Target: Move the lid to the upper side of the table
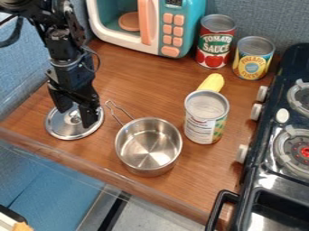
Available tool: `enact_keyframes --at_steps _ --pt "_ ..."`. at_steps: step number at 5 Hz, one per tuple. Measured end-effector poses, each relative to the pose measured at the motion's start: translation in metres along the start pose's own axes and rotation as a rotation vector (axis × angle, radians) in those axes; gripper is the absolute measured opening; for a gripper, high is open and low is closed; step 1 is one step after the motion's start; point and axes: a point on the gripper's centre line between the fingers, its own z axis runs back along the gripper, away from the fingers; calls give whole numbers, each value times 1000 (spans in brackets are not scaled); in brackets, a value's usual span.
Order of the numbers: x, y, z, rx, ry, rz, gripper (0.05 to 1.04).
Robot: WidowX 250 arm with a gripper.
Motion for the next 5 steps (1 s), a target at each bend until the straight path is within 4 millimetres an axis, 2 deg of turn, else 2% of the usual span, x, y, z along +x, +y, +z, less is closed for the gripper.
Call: enact_keyframes --at_steps 1,2,3,4,5 --pt "5 19 -6 19 12 -8 1001" --pt "7 30 -13 19 15 0 1001" --pt "6 30 -24 8 37 13 986" --pt "6 23 -31 -1 45 7 894" --pt "10 19 -32 8 31 -6 587"
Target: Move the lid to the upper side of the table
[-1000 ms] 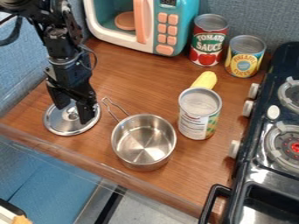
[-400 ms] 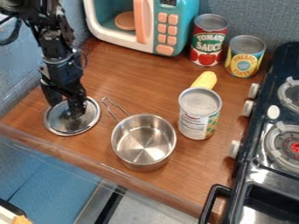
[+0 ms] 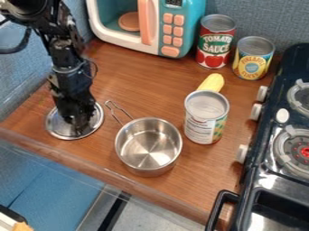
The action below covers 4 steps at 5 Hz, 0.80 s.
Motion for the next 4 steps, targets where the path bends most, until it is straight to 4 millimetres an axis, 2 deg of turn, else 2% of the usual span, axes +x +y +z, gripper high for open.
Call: enact_keyframes --at_steps 1,2,3,4 --pt "1 1 -1 7 4 1 380" --pt "3 3 -2 10 2 5 282" --pt "1 5 2 -1 14 47 282" --pt "-5 24 33 15 -21 128 282"
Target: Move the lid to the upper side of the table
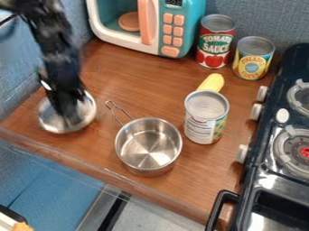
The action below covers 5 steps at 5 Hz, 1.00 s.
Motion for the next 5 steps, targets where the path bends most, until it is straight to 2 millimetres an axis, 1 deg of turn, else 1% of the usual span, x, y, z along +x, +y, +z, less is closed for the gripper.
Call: enact_keyframes --at_steps 1,2,3,4,5 --pt "6 10 39 -10 -44 62 282" --pt "23 0 61 -35 -64 97 282" --pt "56 -32 67 -64 -92 74 282" --pt "81 -67 62 -72 -88 35 282" --pt "99 -86 54 -66 -66 25 282"
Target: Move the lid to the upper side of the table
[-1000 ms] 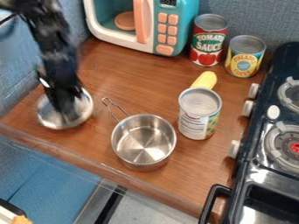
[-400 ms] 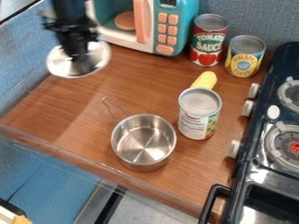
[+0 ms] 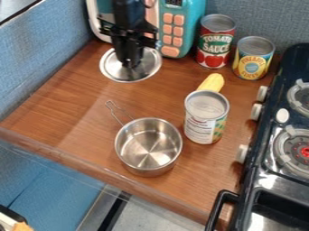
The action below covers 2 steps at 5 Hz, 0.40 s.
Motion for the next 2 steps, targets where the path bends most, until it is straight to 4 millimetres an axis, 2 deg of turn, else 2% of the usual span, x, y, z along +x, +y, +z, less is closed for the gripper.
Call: enact_keyframes --at_steps 1,2 --pt "21 -14 -11 6 0 3 282" --pt "38 -20 -32 8 19 12 282"
